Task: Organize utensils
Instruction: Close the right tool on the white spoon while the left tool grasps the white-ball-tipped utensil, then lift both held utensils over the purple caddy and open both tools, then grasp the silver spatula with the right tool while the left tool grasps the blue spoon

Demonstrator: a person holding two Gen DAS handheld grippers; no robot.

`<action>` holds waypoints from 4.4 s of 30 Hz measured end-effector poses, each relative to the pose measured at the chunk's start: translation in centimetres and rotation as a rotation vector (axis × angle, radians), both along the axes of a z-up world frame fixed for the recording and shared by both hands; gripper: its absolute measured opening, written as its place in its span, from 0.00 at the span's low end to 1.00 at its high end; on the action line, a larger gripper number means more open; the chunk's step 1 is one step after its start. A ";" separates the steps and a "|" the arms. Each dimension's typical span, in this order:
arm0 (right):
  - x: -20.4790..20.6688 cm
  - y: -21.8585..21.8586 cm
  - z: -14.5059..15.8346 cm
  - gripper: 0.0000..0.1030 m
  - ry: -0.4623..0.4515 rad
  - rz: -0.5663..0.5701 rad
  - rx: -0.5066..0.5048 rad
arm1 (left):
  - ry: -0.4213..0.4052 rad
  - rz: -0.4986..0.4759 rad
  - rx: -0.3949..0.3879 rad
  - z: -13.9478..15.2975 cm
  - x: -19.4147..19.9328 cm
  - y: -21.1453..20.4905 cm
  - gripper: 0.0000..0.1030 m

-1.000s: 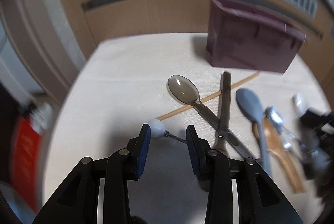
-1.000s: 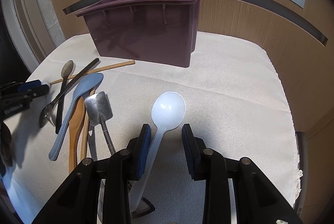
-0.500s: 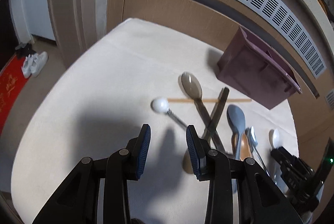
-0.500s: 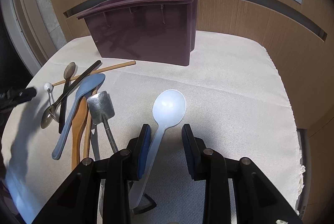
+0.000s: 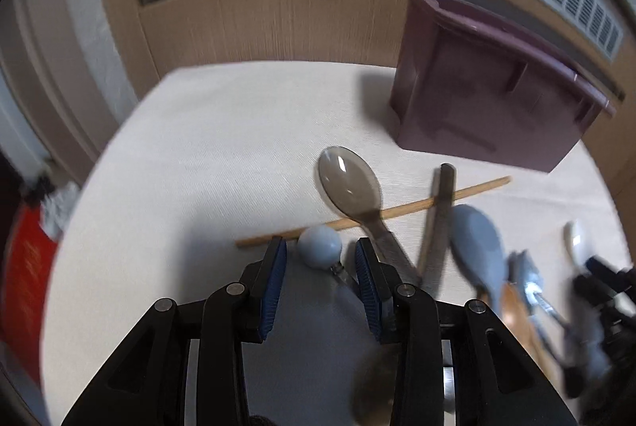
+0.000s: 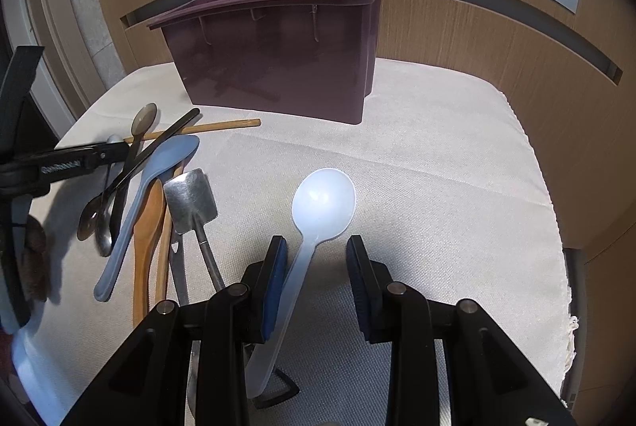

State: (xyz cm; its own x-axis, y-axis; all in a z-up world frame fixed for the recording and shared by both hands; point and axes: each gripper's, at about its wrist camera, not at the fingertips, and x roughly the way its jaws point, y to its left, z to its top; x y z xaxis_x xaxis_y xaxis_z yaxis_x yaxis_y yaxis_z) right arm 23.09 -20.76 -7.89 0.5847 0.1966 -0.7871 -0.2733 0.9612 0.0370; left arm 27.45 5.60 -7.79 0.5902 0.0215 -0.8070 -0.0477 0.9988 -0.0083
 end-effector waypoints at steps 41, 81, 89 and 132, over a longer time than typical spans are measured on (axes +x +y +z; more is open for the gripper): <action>-0.4 1.3 4.8 0.29 -0.154 0.037 0.049 | -0.335 -0.151 -0.053 9.2 -10.7 -2.5 0.22; 14.2 0.9 11.6 0.31 -0.455 0.032 0.117 | -0.369 -0.342 -0.076 14.3 9.2 -7.1 0.22; 10.6 -2.1 11.7 0.31 -0.362 0.005 0.161 | -0.379 -0.347 -0.171 15.1 6.6 -6.3 0.31; 0.2 0.7 4.0 0.29 -0.013 0.178 0.073 | -0.026 -0.183 -0.319 2.7 -6.5 -1.8 0.32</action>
